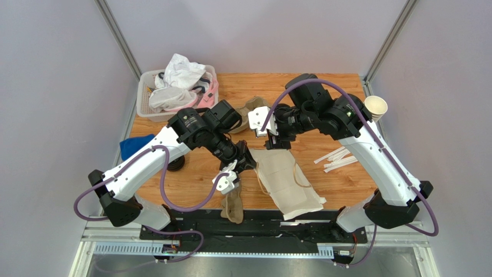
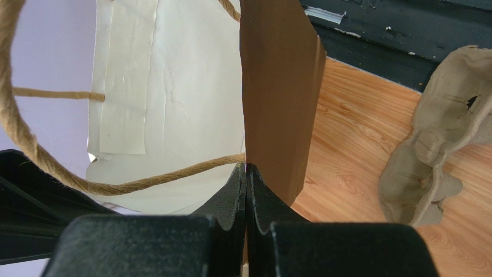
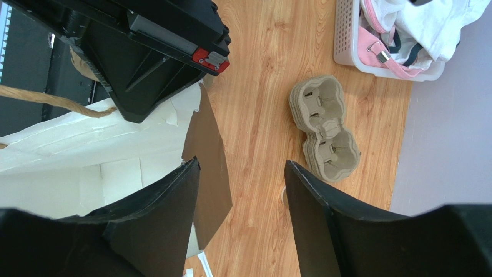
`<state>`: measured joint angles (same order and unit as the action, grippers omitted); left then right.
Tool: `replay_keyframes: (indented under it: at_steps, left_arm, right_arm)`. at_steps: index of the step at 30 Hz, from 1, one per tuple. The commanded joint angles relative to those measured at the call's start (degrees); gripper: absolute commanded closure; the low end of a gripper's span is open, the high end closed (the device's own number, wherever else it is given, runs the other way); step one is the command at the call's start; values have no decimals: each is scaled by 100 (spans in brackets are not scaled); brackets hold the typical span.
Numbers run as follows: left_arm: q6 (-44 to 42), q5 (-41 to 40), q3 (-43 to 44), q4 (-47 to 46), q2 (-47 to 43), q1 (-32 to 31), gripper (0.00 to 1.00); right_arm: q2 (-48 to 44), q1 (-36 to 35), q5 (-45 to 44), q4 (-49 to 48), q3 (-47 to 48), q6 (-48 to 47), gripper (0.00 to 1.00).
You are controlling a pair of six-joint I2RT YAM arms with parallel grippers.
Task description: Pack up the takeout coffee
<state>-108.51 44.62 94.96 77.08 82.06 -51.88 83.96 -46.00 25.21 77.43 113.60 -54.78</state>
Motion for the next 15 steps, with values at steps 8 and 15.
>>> replay_keyframes:
  at_steps: [8, 15]
  left_arm:
    - [-206, 179, -12, 27, -33, -33, 100]
    - [-171, 170, 58, 88, -23, -33, 100]
  right_arm:
    - [-433, -252, -95, 615, -321, -234, 42]
    - [-442, -322, -482, 694, -681, -331, 49]
